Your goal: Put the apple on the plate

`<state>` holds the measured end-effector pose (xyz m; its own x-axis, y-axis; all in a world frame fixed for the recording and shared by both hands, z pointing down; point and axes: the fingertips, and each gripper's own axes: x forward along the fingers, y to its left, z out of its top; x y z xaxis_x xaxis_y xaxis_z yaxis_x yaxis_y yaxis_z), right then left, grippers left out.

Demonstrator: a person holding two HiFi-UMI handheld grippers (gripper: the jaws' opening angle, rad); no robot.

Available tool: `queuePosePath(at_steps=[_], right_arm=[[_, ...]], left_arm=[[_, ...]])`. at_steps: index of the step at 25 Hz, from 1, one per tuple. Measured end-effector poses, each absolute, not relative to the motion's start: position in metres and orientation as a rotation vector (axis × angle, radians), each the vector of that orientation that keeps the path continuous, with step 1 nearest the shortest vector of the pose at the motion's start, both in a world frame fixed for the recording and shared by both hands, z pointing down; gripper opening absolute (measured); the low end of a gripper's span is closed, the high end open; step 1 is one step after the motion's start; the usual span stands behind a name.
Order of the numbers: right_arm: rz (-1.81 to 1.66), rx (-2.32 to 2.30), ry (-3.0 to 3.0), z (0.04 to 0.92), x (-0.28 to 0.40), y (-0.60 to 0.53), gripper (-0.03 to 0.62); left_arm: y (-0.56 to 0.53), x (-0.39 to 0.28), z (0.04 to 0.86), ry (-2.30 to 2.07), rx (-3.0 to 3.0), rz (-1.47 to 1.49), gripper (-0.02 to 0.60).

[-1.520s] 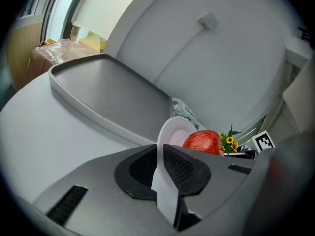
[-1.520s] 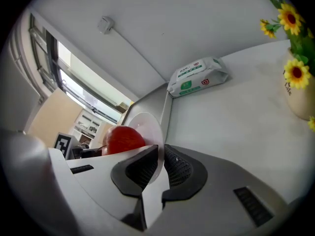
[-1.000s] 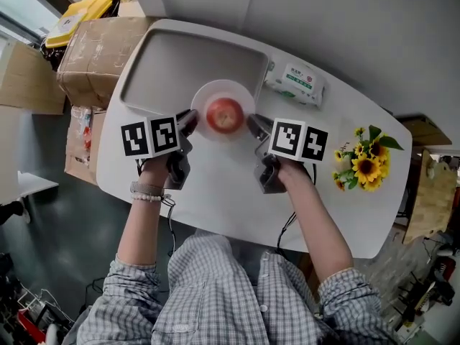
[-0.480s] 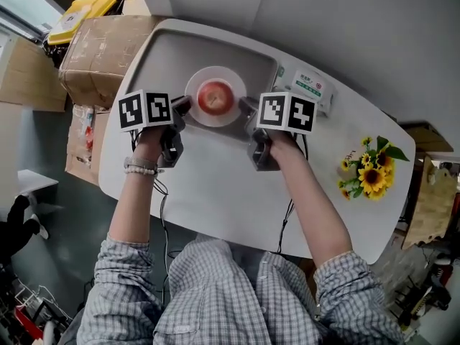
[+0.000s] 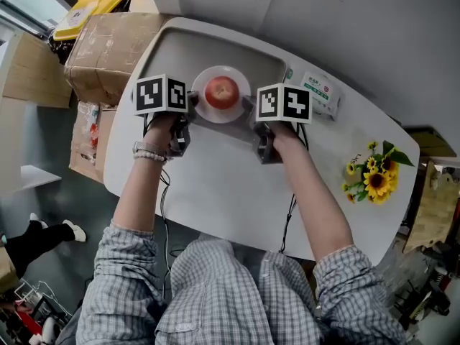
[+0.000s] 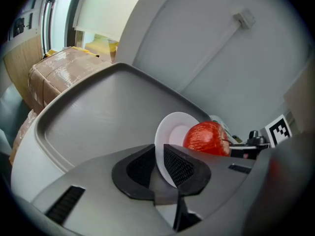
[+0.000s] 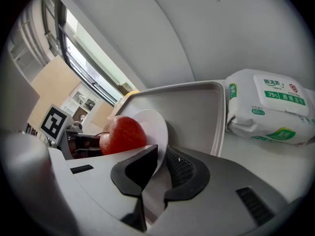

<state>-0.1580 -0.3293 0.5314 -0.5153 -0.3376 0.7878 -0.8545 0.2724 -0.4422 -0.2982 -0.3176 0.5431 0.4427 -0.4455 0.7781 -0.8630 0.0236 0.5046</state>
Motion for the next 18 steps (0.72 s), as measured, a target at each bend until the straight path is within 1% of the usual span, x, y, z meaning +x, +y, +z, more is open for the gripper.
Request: queuePosePath(at_steps=[7, 12, 18], right_arm=[[1.190, 1.003, -1.937, 0.537, -0.158, -0.328, 0.051], [1.131, 1.048, -1.964, 0.533, -0.154, -0.333, 0.051], [1.138, 1.085, -1.994, 0.524, -0.146, -0.338, 0.051]], left_arm=[[-0.321, -0.297, 0.544, -1.161, 1.593, 0.491, 0.043], [-0.319, -0.295, 0.541, -1.153, 1.613, 0.474, 0.044], [-0.315, -0.302, 0.540, -1.153, 1.589, 0.413, 0.055]])
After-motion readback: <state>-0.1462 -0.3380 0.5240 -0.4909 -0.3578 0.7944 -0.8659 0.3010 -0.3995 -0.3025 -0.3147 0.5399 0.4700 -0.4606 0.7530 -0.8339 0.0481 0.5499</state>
